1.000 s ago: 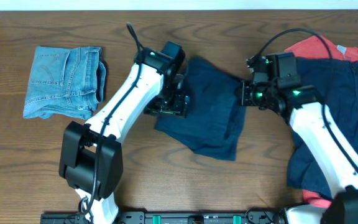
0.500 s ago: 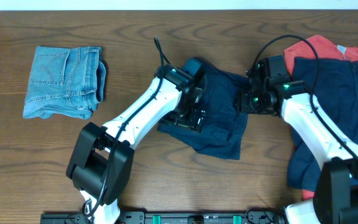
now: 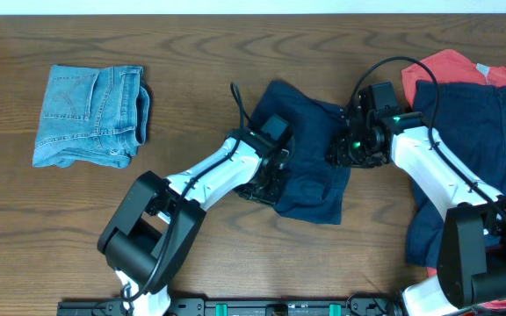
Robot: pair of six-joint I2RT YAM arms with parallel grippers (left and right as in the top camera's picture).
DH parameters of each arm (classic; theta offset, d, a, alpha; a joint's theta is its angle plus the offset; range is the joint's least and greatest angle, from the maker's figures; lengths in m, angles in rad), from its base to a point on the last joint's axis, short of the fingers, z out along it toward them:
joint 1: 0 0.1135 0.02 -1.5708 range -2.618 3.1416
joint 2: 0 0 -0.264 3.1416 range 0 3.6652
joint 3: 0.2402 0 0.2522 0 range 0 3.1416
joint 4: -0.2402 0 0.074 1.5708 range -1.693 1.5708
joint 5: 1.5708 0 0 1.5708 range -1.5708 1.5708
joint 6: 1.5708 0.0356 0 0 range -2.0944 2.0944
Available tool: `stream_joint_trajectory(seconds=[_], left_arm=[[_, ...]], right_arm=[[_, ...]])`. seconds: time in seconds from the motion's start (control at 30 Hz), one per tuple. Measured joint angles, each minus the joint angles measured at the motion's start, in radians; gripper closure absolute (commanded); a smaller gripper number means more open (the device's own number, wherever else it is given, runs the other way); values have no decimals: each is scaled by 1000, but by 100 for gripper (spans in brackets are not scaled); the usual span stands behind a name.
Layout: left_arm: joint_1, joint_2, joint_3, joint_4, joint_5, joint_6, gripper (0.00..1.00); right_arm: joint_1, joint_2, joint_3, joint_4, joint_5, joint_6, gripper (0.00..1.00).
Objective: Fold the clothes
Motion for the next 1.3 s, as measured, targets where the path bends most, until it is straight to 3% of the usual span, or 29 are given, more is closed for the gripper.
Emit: stream_joint_trajectory(seconds=[0.17,0.33,0.43,0.7,1.07,1.1,1.23,1.3], left_arm=[[2,-22,11,-116,-1,3,61],[3,-154,43,-145,-9,21,34],[6,-258,56,-146,-40,32,25],[45,-354,66,-147,-116,35,24],[51,-353,66,-147,-134,35,23],[51,-353,66,-148,-134,35,23],[51,-353,66,-148,-134,35,24],[51,-353,66,-148,-134,35,24]], right_arm=[[0,0,0,-40,-61,-56,45],[0,0,0,-141,-134,-93,39],[0,0,0,-222,-154,-75,37],[15,0,-43,-222,-215,51,31],[143,0,-130,69,-299,409,25],[151,0,-130,77,-295,442,26],[154,0,-130,92,-250,529,70],[153,0,-132,104,-222,546,80]])
